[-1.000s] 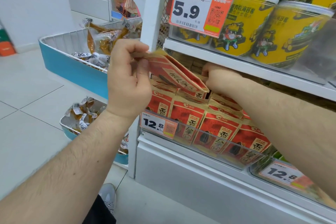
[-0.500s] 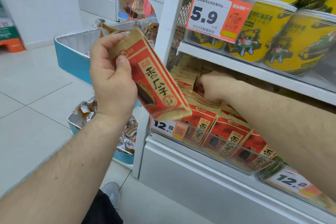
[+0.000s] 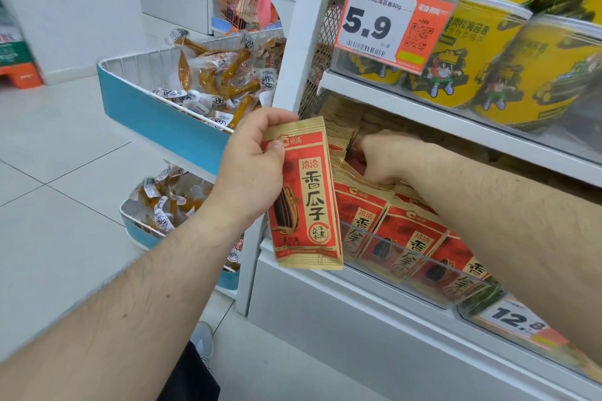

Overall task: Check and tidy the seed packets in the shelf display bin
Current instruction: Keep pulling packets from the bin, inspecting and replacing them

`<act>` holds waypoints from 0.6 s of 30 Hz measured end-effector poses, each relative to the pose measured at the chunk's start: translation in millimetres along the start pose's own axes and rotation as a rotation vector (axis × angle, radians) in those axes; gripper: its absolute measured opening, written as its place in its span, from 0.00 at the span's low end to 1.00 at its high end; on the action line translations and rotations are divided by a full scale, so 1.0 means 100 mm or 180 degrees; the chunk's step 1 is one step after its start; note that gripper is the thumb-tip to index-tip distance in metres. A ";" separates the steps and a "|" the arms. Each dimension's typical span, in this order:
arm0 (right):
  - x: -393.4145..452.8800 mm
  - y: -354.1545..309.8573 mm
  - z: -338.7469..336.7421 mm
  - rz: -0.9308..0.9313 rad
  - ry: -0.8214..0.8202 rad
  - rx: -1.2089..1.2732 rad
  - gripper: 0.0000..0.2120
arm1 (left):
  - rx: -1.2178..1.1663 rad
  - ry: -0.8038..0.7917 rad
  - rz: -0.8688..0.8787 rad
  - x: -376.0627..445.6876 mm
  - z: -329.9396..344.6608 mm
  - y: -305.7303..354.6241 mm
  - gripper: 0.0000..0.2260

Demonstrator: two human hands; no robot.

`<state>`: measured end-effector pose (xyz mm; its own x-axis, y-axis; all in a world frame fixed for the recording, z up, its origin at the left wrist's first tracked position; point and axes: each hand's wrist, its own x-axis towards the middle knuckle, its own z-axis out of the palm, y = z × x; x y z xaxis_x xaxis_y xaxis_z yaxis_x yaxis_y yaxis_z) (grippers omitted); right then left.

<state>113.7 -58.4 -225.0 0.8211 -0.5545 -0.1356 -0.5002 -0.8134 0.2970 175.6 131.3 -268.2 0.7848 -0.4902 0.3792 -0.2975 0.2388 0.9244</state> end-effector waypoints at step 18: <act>-1.21 0.05 0.19 -0.0097 0.1962 0.2716 0.09 | 0.0636 -0.1324 -0.0082 -0.25 0.31 -0.05 0.20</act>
<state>6.8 1.4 -225.0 0.7146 -0.5410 0.4434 -0.3081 -0.8125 -0.4948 140.0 116.5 -280.8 0.5206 -0.7983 0.3026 -0.4117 0.0757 0.9082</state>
